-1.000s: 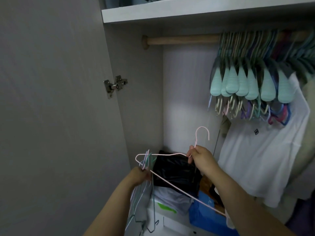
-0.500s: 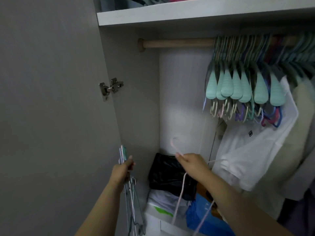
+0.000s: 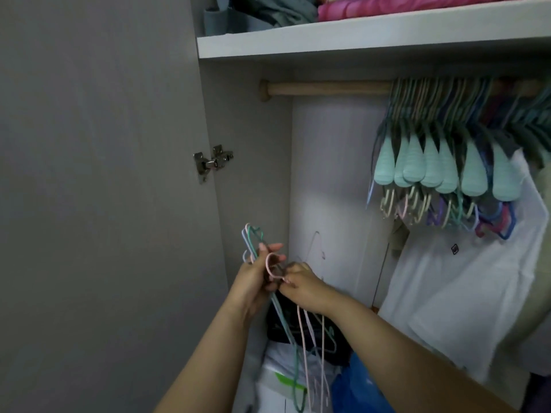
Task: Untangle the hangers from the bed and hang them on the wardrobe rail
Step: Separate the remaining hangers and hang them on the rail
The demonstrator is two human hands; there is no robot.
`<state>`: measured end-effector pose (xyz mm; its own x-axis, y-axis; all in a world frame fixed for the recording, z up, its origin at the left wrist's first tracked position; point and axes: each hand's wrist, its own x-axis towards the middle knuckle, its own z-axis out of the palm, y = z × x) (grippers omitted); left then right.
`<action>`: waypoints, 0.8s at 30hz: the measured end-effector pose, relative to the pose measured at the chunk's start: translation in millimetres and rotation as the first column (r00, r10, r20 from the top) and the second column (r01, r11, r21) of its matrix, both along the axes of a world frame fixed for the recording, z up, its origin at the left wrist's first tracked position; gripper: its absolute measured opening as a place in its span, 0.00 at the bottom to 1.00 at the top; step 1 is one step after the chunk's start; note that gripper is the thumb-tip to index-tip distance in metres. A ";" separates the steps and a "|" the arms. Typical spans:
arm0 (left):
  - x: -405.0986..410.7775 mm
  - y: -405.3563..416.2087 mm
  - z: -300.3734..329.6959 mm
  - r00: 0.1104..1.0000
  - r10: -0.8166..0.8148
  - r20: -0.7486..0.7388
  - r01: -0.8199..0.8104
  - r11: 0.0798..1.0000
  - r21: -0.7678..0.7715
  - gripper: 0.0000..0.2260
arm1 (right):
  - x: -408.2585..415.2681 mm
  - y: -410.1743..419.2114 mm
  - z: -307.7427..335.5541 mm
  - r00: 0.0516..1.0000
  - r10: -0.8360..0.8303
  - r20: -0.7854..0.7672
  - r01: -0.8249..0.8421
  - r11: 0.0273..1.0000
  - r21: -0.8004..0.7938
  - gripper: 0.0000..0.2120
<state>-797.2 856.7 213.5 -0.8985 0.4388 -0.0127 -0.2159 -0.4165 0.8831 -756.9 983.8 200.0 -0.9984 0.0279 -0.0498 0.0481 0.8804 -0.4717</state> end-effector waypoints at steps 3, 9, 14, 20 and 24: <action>-1.0 8.5 10.8 0.997 -0.080 -0.018 0.080 0.997 -0.008 0.14 | 10.2 8.4 -6.9 0.993 0.007 -0.118 -0.021 0.992 -0.123 0.24; -27.5 4.5 34.6 0.996 -0.071 -0.060 0.073 0.997 0.037 0.15 | 34.5 59.7 -22.8 0.961 -0.257 0.105 0.277 0.919 -0.279 0.35; -43.3 0.3 52.3 0.992 -0.064 -0.112 0.062 0.998 -0.020 0.15 | 60.0 80.7 -31.4 0.896 -0.263 0.359 0.414 0.789 -0.455 0.14; -51.0 -0.5 65.2 0.986 0.101 -0.135 -0.118 0.985 -0.124 0.09 | 66.0 78.7 -5.5 0.910 -0.300 0.287 0.395 0.407 -0.824 0.23; -47.3 4.3 64.0 0.963 0.116 -0.244 -0.164 0.968 -0.189 0.06 | 31.2 69.3 49.0 0.911 -0.371 0.180 0.283 0.245 -0.928 0.06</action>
<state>-844.6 861.0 277.5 -0.9398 0.3183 0.1243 0.0497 -0.2325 0.9713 -725.7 1053.1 249.0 -0.9166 0.3326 -0.2217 0.1511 -0.2251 -0.9625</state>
